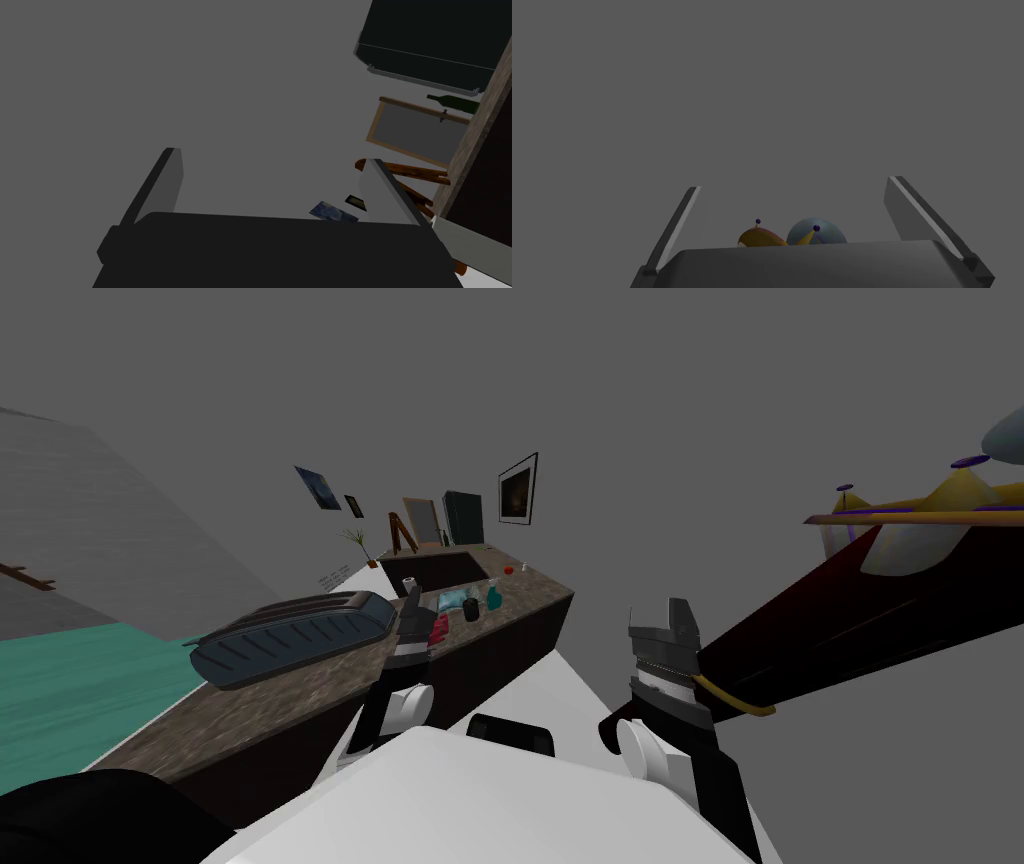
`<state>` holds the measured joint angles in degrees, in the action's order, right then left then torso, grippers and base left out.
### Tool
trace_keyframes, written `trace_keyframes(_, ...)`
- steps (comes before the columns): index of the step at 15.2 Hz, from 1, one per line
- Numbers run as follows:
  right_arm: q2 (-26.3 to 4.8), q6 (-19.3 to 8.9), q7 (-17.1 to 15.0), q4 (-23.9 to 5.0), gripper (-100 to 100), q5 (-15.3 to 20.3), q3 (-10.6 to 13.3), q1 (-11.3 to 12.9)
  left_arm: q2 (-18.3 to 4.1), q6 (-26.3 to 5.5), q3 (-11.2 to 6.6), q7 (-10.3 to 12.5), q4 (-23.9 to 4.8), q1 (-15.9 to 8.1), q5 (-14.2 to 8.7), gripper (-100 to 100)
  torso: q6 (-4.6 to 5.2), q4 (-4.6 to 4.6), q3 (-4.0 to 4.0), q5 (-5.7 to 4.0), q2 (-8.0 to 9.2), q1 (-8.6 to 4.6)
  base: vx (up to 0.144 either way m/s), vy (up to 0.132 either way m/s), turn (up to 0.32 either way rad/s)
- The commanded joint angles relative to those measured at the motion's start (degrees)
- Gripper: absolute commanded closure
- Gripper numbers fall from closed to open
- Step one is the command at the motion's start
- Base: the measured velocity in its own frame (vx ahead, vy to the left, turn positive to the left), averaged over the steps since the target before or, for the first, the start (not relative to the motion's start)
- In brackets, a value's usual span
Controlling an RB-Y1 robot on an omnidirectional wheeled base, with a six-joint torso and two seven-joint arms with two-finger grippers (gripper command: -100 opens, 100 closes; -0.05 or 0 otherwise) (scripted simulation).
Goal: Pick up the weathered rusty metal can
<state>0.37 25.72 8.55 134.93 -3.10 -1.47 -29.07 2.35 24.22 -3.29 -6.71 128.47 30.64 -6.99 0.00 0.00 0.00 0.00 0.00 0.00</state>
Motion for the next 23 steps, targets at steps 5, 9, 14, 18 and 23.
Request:
trace_keyframes(5, 0.0, 0.0, 0.0, 0.0, 0, 0.0, 0.0, 0.0, -6.5, -2.4, -2.09, 0.4, -0.6, 0.7, -1.4, -100, 0.0, -0.01, -0.01, 0.0, -0.02, -0.02, 0.007, -0.012, -0.02)
trace_keyframes(9, 0.0, 0.0, 0.0, 0.0, 0, 0.0, 0.0, 0.0, -10.6, -5.2, -4.16, 0.9, -1.3, 1.4, -3.0, -100, 0.0, -0.02, -0.04, -0.02, -0.07, -0.07, 0.018, -0.026, -0.039)
trace_keyframes(14, 0.0, 0.0, 0.0, 0.0, 0, 0.0, 0.0, 0.0, -16.9, -10.7, -8.09, 1.8, -2.7, 2.7, -6.4, -100, 0.0, -0.02, -0.06, -0.01, -0.1, -0.06, 0.023, -0.025, -0.052)
trace_keyframes(18, 0.0, 0.0, 0.0, 0.0, 0, 0.0, 0.0, 0.0, -21.0, -14.9, -11.02, 2.5, -3.9, 3.5, -9.3, -100, 0.0, -0.02, -0.06, -0.02, -0.11, -0.1, 0.028, -0.031, -0.064)
trace_keyframes(23, 0.0, 0.0, 0.0, 0.0, 0, 0.0, 0.0, 0.0, -25.2, -20.0, -14.03, 3.3, -5.3, 4.4, -12.6, -100, 0.01, -0.02, -0.06, -0.02, -0.11, -0.06, 0.027, -0.021, -0.057)
